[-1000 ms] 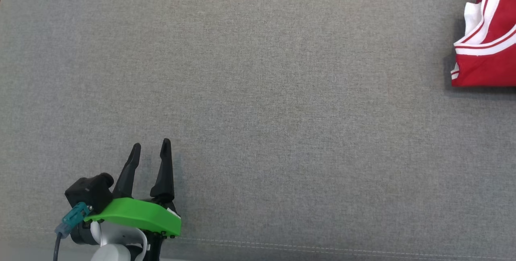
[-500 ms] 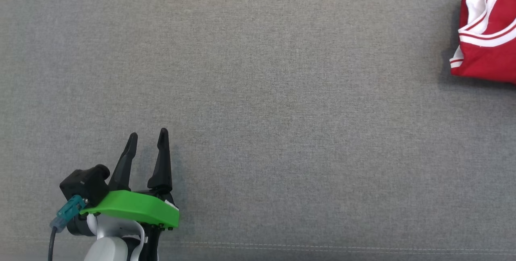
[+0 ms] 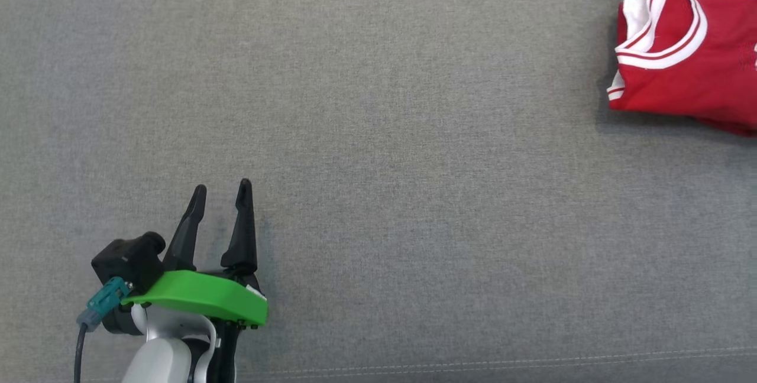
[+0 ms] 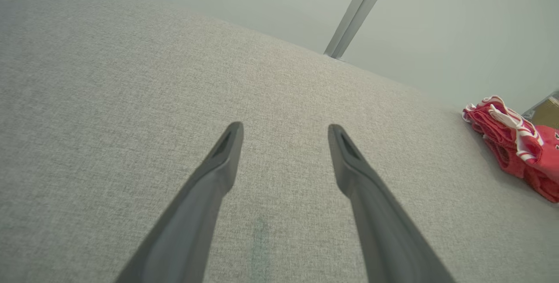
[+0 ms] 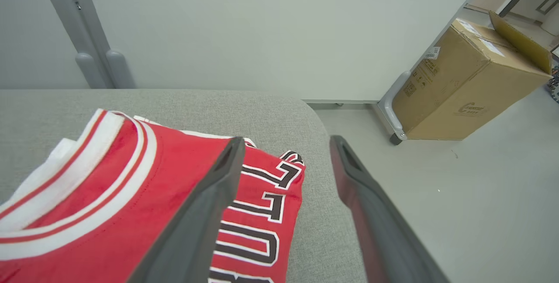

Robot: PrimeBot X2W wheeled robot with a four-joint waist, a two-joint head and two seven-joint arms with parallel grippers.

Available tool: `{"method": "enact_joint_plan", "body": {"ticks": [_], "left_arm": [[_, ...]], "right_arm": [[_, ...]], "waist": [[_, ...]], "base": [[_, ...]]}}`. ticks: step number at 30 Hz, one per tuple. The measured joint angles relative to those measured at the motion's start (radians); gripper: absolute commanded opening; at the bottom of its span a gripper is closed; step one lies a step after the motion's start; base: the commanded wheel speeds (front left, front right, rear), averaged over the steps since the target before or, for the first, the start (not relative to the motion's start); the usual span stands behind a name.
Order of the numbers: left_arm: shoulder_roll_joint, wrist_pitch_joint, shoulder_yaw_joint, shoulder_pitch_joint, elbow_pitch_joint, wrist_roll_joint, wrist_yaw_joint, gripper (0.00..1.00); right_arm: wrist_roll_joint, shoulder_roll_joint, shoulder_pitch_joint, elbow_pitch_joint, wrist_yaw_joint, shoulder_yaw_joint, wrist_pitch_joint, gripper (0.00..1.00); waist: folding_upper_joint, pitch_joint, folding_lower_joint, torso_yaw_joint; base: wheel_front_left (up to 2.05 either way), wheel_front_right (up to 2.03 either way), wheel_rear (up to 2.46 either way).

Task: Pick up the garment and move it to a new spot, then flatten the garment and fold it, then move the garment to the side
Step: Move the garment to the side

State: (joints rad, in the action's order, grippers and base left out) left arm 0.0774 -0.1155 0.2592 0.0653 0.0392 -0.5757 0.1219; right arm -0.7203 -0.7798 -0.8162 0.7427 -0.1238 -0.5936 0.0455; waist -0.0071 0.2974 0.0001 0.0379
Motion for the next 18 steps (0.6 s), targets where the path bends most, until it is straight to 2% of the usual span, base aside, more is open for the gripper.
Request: {"method": "enact_joint_plan", "body": {"ticks": [11, 18], "left_arm": [[-0.008, -0.034, 0.007, 0.045, -0.042, 0.008, -0.013, 1.0], [-0.023, -0.063, 0.001, 0.041, -0.093, -0.009, -0.013, 1.0]], "right_arm": [[0.007, 0.11, 0.012, -0.069, 0.0, -0.003, -0.193, 1.0], [-0.007, 0.193, 0.129, -0.093, 0.0, -0.012, -0.273, 1.0]], "waist": [[0.0, -0.118, 0.0, -0.053], [0.0, -0.209, -0.0001, -0.081]], "base": [[0.0, 0.0, 0.0], [0.0, 0.0, 0.0]]}}
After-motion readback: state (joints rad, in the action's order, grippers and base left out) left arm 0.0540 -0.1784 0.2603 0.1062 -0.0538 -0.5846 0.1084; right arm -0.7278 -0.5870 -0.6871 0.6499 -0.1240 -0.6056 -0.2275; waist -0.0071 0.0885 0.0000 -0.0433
